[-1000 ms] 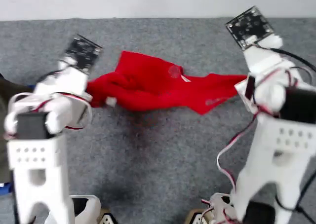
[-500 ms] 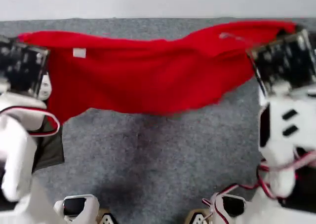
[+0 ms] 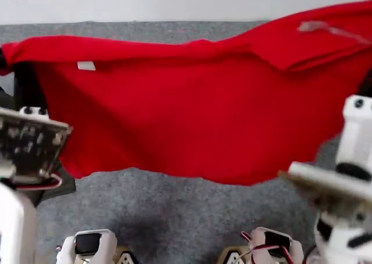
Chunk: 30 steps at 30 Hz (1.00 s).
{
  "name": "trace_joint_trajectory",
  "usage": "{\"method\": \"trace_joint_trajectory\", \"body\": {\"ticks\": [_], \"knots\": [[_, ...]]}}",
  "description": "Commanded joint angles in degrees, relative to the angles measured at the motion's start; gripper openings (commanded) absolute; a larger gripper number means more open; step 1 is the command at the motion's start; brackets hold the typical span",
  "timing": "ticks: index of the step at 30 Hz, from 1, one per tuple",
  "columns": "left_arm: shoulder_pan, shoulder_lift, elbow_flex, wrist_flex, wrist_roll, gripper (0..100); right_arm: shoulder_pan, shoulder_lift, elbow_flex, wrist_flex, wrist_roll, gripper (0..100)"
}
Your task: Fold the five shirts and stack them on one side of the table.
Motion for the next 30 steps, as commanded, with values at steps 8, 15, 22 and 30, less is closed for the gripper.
{"method": "trace_joint_trajectory", "body": {"ticks": [8,15,22,30], "knots": [[-0.18,-6.59,-1.45,3.87,-3.87,2,10.95,0.22,-8.09,-0.75,1.05,0.9],[-0.18,-6.59,0.92,7.91,-4.57,2,11.38,1.54,-7.3,12.0,4.48,1.0],[-0.09,-2.81,19.12,2.64,-4.57,2,3.91,6.99,4.92,19.74,4.57,1.0],[-0.09,5.71,39.69,-21.54,-4.57,2,-6.64,14.46,19.69,10.86,4.22,1.0]]}}
